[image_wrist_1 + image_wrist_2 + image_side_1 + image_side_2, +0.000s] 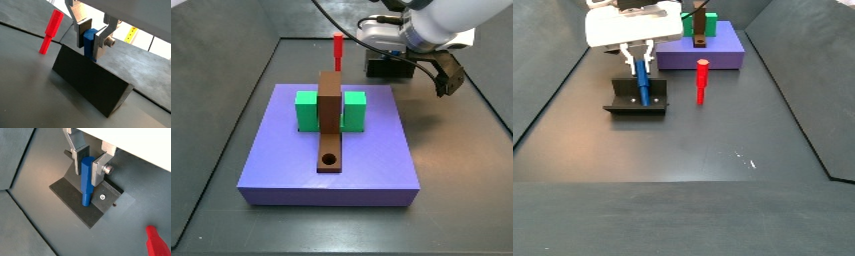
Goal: Pick up the blue object. Move up. Place the blue object on the fixture. Regrasp the blue object. Move to above the board. Insert the blue object.
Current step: Regrasp the blue object, then move to above the board.
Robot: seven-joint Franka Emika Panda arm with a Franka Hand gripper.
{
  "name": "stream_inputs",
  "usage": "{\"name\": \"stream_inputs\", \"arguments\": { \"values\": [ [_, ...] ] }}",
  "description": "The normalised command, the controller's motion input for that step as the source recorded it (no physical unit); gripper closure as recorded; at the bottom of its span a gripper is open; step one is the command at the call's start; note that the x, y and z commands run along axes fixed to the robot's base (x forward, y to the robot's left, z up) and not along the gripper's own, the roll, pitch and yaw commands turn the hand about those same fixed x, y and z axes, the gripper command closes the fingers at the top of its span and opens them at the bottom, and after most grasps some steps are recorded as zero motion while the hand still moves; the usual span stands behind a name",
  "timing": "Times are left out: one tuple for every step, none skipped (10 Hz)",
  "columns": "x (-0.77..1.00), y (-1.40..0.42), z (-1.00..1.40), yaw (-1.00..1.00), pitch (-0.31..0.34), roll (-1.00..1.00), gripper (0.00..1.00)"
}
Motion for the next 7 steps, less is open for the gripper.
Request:
{"name": "stream_inputs", "arguments": {
  "values": [
    [0.0, 0.0, 0.0, 0.0, 0.0, 0.0, 1.0],
    [0.0, 0.0, 0.0, 0.0, 0.0, 0.0, 1.0],
    [0.0, 0.0, 0.0, 0.0, 0.0, 0.0, 1.0],
    [0.0, 0.0, 0.0, 0.0, 0.0, 0.0, 1.0],
    [0.0, 0.0, 0.0, 0.0, 0.0, 0.0, 1.0],
    [0.0, 0.0, 0.0, 0.0, 0.0, 0.0, 1.0],
    [0.0, 0.0, 1.4, 0.0, 0.0, 0.0, 1.0]
  ]
}}
